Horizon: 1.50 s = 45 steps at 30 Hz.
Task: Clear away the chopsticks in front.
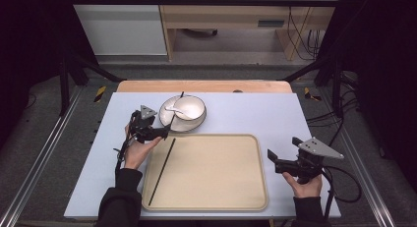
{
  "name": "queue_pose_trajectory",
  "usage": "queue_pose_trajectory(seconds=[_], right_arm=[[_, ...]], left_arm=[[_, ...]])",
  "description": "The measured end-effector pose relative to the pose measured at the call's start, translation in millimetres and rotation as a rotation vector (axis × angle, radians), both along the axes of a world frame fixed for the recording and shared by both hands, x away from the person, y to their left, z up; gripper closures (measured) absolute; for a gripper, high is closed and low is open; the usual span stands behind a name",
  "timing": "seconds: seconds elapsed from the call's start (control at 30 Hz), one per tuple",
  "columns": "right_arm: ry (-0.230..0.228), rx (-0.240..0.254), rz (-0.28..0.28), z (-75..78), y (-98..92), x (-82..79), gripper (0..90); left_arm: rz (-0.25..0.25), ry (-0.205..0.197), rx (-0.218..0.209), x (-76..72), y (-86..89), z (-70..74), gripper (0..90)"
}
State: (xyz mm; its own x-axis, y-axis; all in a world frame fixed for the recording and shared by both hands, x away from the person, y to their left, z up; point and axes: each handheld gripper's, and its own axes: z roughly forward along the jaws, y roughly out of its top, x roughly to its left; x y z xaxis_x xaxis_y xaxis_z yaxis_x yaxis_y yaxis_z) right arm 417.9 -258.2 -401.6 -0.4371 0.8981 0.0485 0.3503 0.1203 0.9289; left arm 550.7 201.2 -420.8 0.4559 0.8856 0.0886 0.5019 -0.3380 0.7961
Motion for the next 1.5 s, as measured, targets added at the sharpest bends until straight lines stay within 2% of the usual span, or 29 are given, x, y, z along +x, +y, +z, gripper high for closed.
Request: queue_pose_trajectory(seconds=[0.13,0.4,0.8,0.9,1.0,1.07,1.2,1.5], right_arm=[[0.0,0.004,0.001,0.2,-0.7,0.0,2.5],[0.0,0.005,0.003,0.1,-0.7,0.1,2.5],[0.002,0.007,0.005,0.8,-1.6,-0.1,2.6],[0.002,0.008,0.003,0.9,-1.7,0.0,2.5],[0.002,0.011,0.004,0.8,-1.8,0.0,2.6],[0.002,0.007,0.006,0.8,-1.7,-0.1,2.5],[0.001,0.008,0.005,1.0,-1.5,-0.2,2.6],[0.002,0.007,0.004,0.9,-1.9,-0.1,2.6]], left_arm=[[-0.002,0.017,0.038,9.7,-4.8,-4.9,27.1],[0.004,0.047,0.068,25.3,-13.2,-14.3,37.6],[-0.001,0.108,0.061,43.0,-23.3,-27.9,60.6],[0.005,0.106,0.052,45.0,-24.2,-29.5,65.6],[0.029,0.114,0.069,47.8,-25.7,-31.8,69.2],[0.036,0.119,0.053,49.1,-25.1,-33.3,71.6],[0.039,0.111,0.054,49.5,-26.0,-34.8,75.9],[0.09,0.1,0.034,49.3,-25.6,-34.3,84.5]])
